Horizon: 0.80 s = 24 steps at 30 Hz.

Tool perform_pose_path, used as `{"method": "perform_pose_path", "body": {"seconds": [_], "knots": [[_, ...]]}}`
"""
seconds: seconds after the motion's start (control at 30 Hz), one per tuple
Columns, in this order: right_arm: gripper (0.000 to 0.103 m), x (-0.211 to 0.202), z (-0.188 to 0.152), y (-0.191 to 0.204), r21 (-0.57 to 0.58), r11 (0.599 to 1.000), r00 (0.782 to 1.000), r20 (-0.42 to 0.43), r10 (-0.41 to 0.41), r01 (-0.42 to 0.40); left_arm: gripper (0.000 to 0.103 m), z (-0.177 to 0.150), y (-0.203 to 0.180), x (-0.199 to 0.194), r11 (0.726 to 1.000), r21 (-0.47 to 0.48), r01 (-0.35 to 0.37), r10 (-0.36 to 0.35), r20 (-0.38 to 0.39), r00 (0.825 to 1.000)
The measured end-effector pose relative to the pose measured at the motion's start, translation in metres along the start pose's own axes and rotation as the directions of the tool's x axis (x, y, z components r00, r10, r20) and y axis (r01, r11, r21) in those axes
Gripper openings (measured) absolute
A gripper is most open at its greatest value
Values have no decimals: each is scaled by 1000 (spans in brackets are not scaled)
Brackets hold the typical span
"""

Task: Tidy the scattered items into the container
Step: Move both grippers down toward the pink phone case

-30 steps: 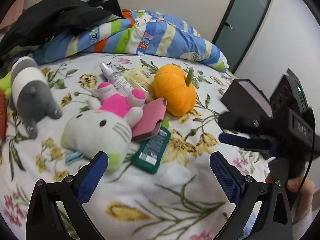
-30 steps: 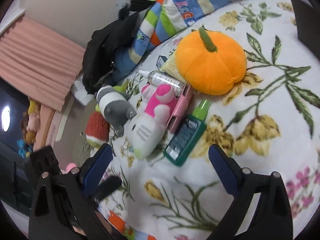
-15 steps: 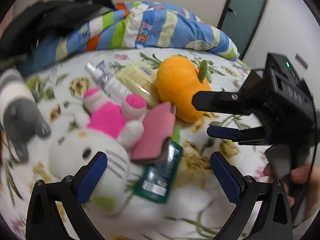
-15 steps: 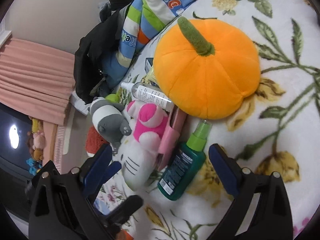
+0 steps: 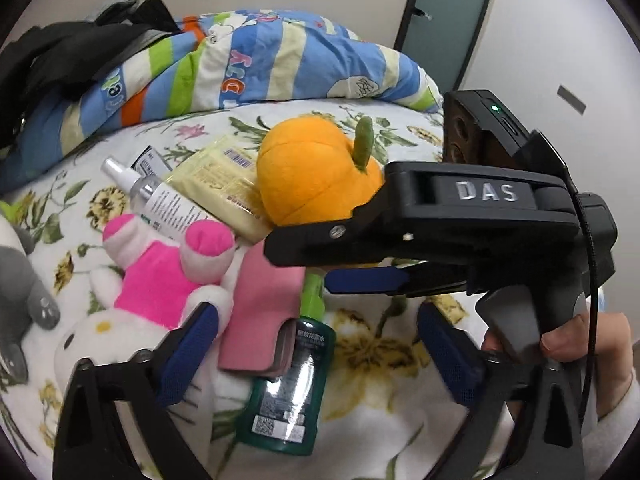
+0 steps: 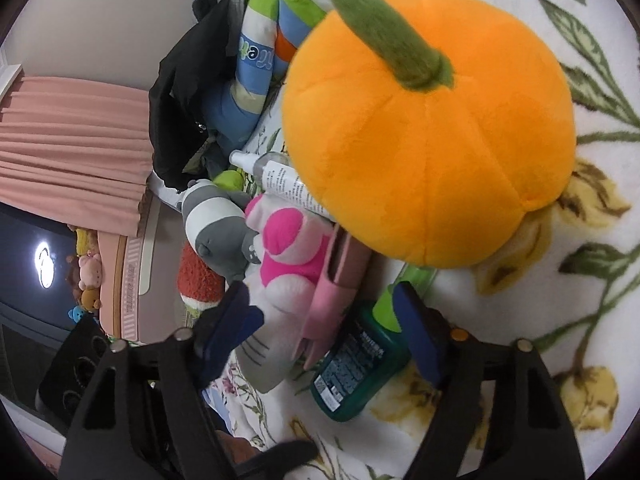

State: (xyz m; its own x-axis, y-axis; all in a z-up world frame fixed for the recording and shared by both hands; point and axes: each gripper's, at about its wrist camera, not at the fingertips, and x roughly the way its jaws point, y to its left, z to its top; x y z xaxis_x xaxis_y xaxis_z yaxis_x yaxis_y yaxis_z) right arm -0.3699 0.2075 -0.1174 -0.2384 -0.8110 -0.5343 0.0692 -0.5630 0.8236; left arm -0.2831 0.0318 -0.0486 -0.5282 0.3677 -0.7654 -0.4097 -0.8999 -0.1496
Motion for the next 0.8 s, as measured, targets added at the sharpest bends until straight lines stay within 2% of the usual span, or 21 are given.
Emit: {"method": "perform_pose_path", "body": {"seconds": [0.03,0.07,0.17,0.23,0.27,0.33,0.4,0.5,0.53,0.6,0.8], "knots": [[73,2,0,-2,6,1000,1000,-2,4,-4,68,1,-1,4,1000,9,-16,16,-11,1000],[73,4,0,-3,11,1000,1000,-7,6,-6,65,1,-1,9,1000,13,-23,23,-24,999],[72,8,0,-3,7,1000,1000,-14,15,-15,64,2,1,20,1000,-1,-5,5,-55,998],[70,10,1,-4,5,1000,1000,-16,17,-17,64,3,0,25,999,12,-35,35,-67,997],[67,11,2,-4,5,1000,1000,-17,19,-19,63,3,-1,27,998,22,-55,56,-69,996],[60,14,3,-2,-1,1000,1000,-24,17,-17,51,2,-1,29,997,26,-73,75,-70,995],[50,17,3,0,-13,1000,999,-33,17,-18,45,2,3,30,997,10,-79,80,-65,995],[44,26,4,4,-31,999,999,-36,-17,16,34,2,10,31,995,-14,-97,96,-76,992],[42,29,4,5,-32,999,999,-31,-34,33,34,2,12,32,995,-17,-100,99,-80,992],[29,31,4,4,-24,998,998,-25,-61,60,33,1,12,31,994,-12,-111,109,-78,991],[25,26,0,12,-34,994,995,4,-102,102,30,3,5,27,990,16,-143,144,-72,987]]}}
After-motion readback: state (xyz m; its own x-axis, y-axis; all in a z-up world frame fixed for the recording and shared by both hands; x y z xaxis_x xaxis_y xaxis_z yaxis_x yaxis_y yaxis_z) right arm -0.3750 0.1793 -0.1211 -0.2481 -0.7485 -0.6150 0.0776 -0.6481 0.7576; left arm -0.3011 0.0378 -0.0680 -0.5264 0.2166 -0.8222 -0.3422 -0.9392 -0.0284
